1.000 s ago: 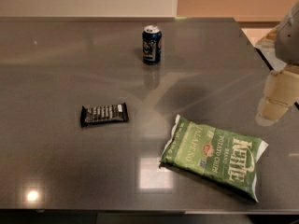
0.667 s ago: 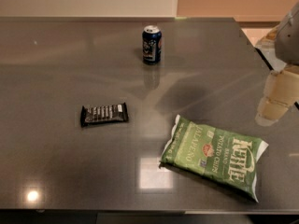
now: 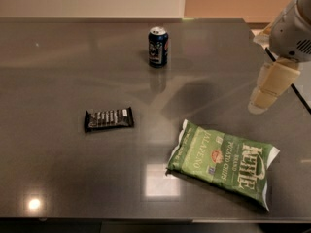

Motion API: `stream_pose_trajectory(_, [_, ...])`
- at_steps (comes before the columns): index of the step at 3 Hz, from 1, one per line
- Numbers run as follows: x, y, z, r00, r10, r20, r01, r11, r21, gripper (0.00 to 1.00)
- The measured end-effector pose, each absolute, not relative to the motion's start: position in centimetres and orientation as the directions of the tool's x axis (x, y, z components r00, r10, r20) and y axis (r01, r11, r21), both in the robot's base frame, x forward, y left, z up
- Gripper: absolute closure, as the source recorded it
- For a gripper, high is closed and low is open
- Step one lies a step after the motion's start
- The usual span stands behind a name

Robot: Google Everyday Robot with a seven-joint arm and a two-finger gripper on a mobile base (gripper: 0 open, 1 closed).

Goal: Pick pepsi can

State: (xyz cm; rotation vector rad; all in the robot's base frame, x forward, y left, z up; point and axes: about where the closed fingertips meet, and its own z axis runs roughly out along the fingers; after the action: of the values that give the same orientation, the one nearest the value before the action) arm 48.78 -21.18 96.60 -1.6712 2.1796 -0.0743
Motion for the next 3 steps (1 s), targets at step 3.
stream_pose_trajectory(3, [64.6,-19.4,92.5,-0.231,-0.819,-0.526,-0.877,0.409,-0.252,0.00])
